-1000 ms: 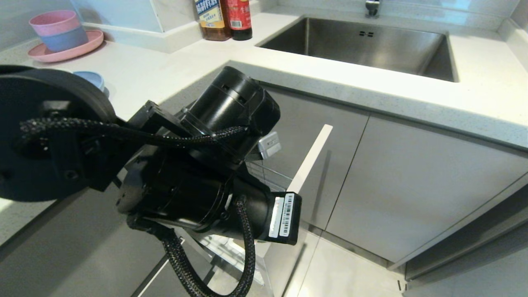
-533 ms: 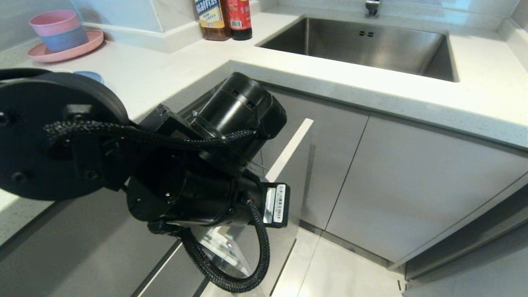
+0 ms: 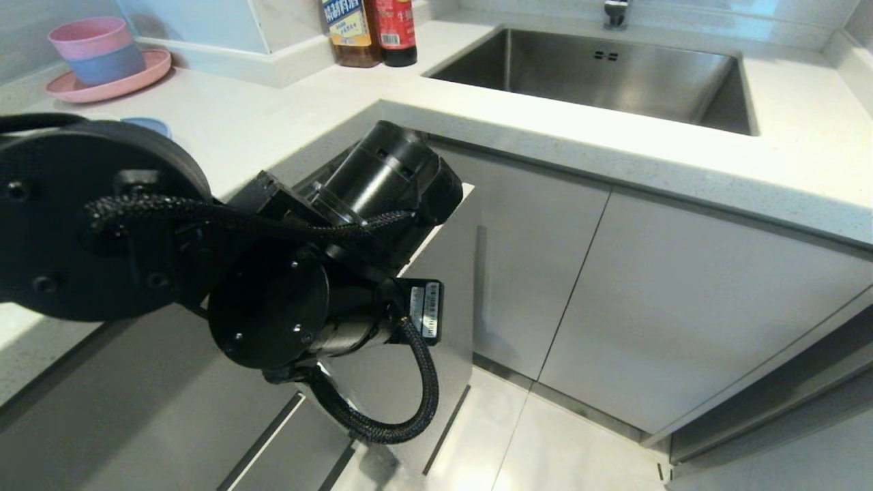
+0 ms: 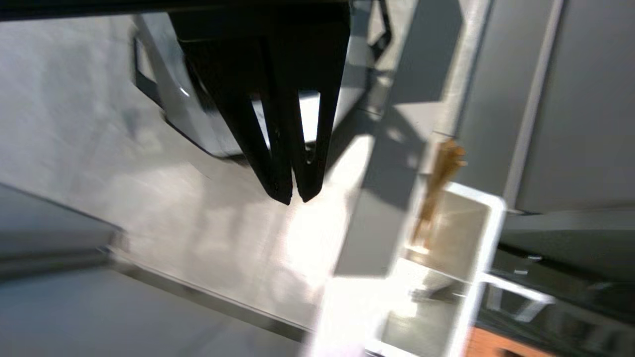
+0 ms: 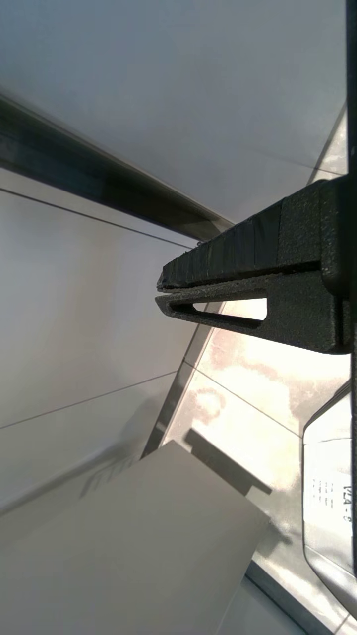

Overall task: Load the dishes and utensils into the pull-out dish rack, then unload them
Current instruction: Close the cupboard

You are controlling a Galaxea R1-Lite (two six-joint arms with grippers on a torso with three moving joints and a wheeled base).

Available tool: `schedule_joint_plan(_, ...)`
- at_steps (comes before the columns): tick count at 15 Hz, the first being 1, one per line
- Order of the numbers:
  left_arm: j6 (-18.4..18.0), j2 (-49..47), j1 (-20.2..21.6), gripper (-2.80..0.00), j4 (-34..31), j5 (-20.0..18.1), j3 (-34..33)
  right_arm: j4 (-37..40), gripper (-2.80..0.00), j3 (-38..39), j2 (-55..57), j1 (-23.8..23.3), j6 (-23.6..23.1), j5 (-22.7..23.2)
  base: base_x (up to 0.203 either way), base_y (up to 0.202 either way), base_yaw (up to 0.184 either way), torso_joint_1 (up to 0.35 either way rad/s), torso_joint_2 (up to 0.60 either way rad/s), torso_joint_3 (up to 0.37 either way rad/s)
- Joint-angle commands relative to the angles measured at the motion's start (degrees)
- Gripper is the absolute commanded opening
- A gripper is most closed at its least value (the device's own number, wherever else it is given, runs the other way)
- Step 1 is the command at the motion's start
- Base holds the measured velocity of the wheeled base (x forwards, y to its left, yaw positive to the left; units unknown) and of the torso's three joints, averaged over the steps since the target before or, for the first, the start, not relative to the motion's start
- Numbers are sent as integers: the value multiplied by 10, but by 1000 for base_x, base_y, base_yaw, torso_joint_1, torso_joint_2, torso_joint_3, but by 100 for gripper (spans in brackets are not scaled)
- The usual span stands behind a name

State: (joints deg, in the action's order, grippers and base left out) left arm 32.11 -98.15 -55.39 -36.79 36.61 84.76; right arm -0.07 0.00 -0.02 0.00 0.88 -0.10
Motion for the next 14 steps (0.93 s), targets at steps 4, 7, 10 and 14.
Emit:
schedule_joint_plan(4,-1,0,33,-280,-2,52,0,0,-280,1,0,0,0,0,0,0,0,0,0,0)
schedule_joint_plan(7,-14,2,57,-280,-2,67,0,0,-280,1,0,0,0,0,0,0,0,0,0,0)
schedule_joint_plan(10,-29,2,85,-280,-2,81,0,0,-280,1,0,0,0,0,0,0,0,0,0,0)
schedule_joint_plan(14,-41,1,122,-280,-1,92,1,0,-280,1,0,0,0,0,0,0,0,0,0,0)
